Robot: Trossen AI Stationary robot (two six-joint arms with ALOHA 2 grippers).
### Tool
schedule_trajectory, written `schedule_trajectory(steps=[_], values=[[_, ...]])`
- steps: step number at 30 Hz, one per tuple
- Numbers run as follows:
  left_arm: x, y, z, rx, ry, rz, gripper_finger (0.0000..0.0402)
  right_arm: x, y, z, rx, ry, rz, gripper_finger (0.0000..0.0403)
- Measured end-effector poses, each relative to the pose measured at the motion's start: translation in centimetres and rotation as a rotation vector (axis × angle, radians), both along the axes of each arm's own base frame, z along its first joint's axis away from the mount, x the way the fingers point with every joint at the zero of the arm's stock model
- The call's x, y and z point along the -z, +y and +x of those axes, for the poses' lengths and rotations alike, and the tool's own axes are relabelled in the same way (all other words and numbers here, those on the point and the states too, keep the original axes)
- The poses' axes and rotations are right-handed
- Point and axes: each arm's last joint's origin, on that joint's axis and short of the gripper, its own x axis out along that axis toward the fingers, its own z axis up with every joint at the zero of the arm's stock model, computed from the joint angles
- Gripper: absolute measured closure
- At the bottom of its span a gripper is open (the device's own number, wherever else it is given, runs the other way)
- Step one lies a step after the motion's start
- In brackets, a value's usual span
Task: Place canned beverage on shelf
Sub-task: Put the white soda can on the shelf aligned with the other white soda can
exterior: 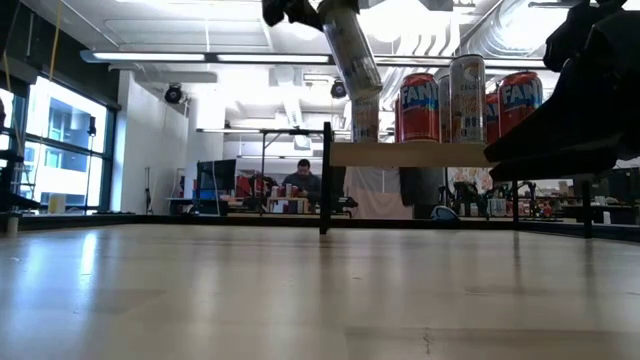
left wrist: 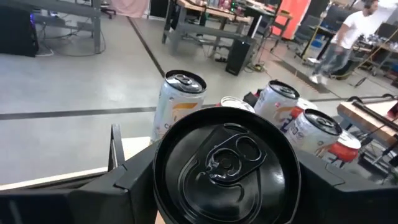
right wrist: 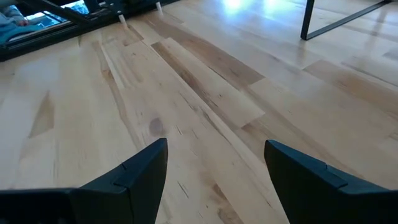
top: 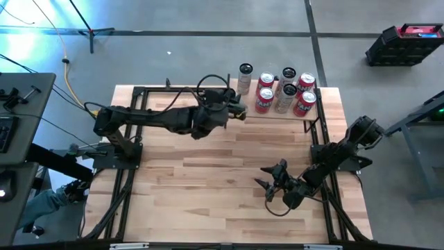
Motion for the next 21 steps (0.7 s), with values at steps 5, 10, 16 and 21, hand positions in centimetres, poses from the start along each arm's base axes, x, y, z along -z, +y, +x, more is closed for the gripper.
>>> schedule_trajectory(steps=[5, 10, 16, 21], values=[[-2.4, -0.4, 0.1, 0.015, -0.014, 0.033, 0.0161, 0.0, -0.6, 0.5, 0.030, 0.002, -0.008, 0.0151], [-4.0, -1.2, 0.5, -0.030, 0.053, 0.084, 0.0161, 0.1, -1.3, 1.0, 0.036, 0.024, 0.018, 0.0151], [-1.5, -0.2, 2.0, -0.083, 0.070, 0.022, 0.0161, 0.1, -1.4, 1.3, 0.021, 0.031, 0.056, 0.0151], [-0.1, 2.0, 2.8, -0.107, 0.035, -0.045, 0.0160, 0.0, -1.1, 1.3, -0.005, 0.026, 0.081, 0.0151]])
